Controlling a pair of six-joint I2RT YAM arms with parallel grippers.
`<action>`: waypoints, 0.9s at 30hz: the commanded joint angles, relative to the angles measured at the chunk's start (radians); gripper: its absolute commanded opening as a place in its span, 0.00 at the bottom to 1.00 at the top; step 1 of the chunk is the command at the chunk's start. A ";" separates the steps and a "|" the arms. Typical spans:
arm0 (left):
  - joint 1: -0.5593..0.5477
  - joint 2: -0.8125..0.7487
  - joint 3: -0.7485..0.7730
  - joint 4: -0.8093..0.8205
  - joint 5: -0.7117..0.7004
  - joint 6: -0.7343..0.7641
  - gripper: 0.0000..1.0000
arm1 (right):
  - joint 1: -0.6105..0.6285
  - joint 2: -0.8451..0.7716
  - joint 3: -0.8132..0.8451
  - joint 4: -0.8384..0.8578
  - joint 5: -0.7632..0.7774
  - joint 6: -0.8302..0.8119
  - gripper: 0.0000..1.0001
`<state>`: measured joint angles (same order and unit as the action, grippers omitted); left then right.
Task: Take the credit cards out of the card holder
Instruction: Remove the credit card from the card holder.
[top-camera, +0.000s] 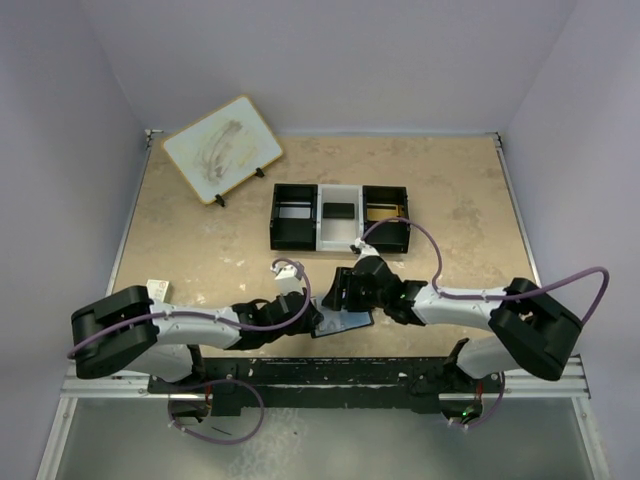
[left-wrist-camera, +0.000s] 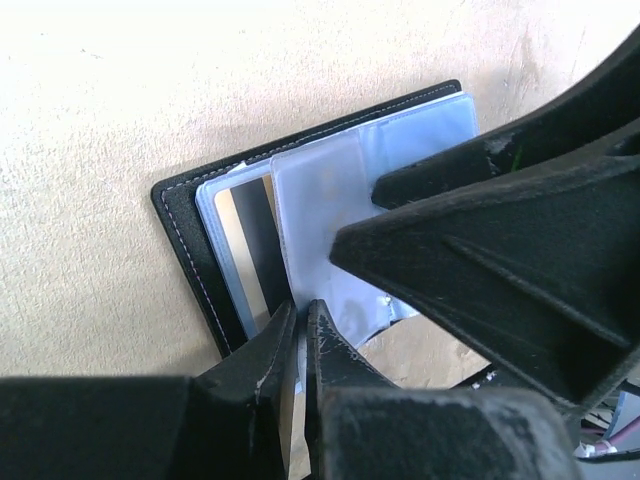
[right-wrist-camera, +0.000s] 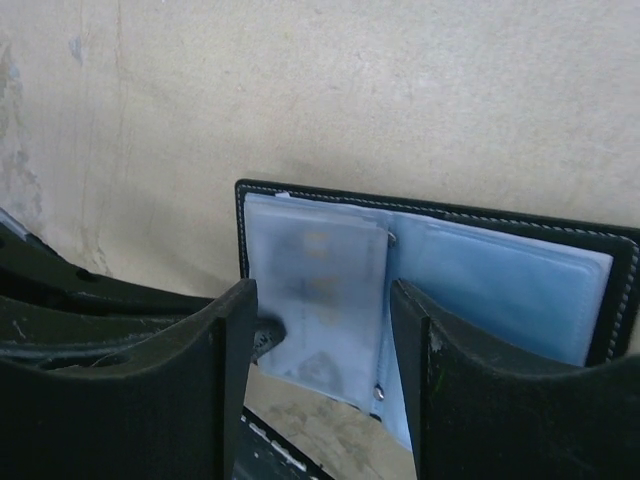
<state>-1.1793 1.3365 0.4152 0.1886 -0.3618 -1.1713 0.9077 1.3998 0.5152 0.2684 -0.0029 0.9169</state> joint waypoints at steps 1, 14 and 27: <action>-0.005 0.034 0.029 -0.099 -0.063 -0.004 0.03 | -0.043 -0.061 -0.048 0.004 -0.054 -0.020 0.55; -0.026 0.036 0.112 -0.161 -0.066 0.021 0.04 | -0.093 -0.059 -0.145 0.137 -0.174 0.014 0.35; -0.038 0.122 0.305 -0.114 0.052 0.103 0.34 | -0.095 -0.397 0.018 -0.410 0.323 0.022 0.60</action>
<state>-1.2057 1.4143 0.6426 0.0250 -0.3626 -1.1187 0.8169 1.0847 0.4931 0.0422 0.1123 0.9245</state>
